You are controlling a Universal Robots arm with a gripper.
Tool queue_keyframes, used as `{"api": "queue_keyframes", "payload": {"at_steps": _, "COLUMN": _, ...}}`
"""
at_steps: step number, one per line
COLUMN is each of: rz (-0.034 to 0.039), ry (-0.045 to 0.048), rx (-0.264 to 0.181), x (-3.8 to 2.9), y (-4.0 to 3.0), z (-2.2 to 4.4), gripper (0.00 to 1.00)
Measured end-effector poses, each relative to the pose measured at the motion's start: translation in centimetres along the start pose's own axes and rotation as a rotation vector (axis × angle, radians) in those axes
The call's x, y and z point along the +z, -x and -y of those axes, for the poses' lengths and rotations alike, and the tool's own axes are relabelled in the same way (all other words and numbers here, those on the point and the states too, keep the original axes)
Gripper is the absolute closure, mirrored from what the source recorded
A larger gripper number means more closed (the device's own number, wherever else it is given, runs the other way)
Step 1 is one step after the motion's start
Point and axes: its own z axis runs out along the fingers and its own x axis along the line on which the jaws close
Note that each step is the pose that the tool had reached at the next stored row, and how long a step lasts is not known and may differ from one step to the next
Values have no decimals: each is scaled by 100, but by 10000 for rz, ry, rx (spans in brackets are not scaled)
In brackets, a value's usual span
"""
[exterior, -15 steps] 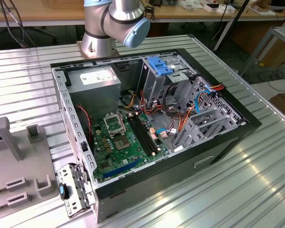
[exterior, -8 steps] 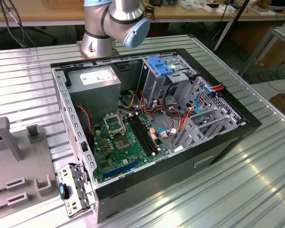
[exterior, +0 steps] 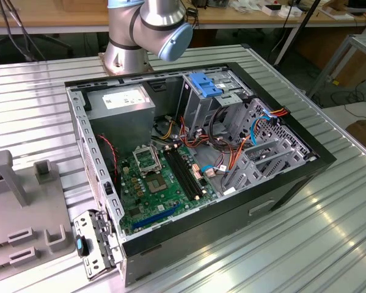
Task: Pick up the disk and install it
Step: 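Pick up the disk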
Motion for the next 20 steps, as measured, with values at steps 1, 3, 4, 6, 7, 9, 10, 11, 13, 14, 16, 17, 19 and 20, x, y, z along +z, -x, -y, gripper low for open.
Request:
{"api": "queue_keyframes", "payload": {"at_steps": 1, "rz": 1, "ry": -1, "rx": 0, "x": -28, "y": 0, "z": 0, "gripper": 63}}
{"api": "queue_keyframes", "payload": {"at_steps": 3, "rz": 0, "ry": 1, "rx": 1, "x": -100, "y": 0, "z": 1, "gripper": 63}}
{"api": "queue_keyframes", "payload": {"at_steps": 4, "rz": 1, "ry": 0, "rx": 1, "x": -136, "y": 1, "z": 2, "gripper": 63}}
{"api": "queue_keyframes", "payload": {"at_steps": 6, "rz": 0, "ry": 0, "rx": 0, "x": -221, "y": 1, "z": 3, "gripper": 63}}
{"api": "queue_keyframes", "payload": {"at_steps": 7, "rz": 1, "ry": 0, "rx": 1, "x": -258, "y": 1, "z": 4, "gripper": 63}}
{"api": "queue_keyframes", "payload": {"at_steps": 9, "rz": 0, "ry": 0, "rx": 0, "x": -341, "y": 1, "z": 5, "gripper": 63}}
{"api": "queue_keyframes", "payload": {"at_steps": 10, "rz": 1, "ry": -1, "rx": 1, "x": -406, "y": 1, "z": 6, "gripper": 63}}
{"api": "queue_keyframes", "payload": {"at_steps": 11, "rz": 1, "ry": -1, "rx": 0, "x": -449, "y": 1, "z": 7, "gripper": 63}}
{"api": "queue_keyframes", "payload": {"at_steps": 13, "rz": 1, "ry": -1, "rx": 0, "x": -554, "y": 2, "z": 8, "gripper": 63}}
{"api": "queue_keyframes", "payload": {"at_steps": 14, "rz": 0, "ry": 0, "rx": 0, "x": -610, "y": 2, "z": 9, "gripper": 63}}
{"api": "queue_keyframes", "payload": {"at_steps": 16, "rz": 0, "ry": 1, "rx": 0, "x": -710, "y": 2, "z": 11, "gripper": 63}}
{"api": "queue_keyframes", "payload": {"at_steps": 17, "rz": 1, "ry": -1, "rx": 0, "x": -753, "y": 2, "z": 11, "gripper": 63}}
{"api": "queue_keyframes", "payload": {"at_steps": 19, "rz": 0, "ry": 0, "rx": 1, "x": -852, "y": 2, "z": 13, "gripper": 63}}
{"api": "queue_keyframes", "payload": {"at_steps": 20, "rz": 0, "ry": 1, "rx": 0, "x": -988, "y": 3, "z": 15, "gripper": 63}}
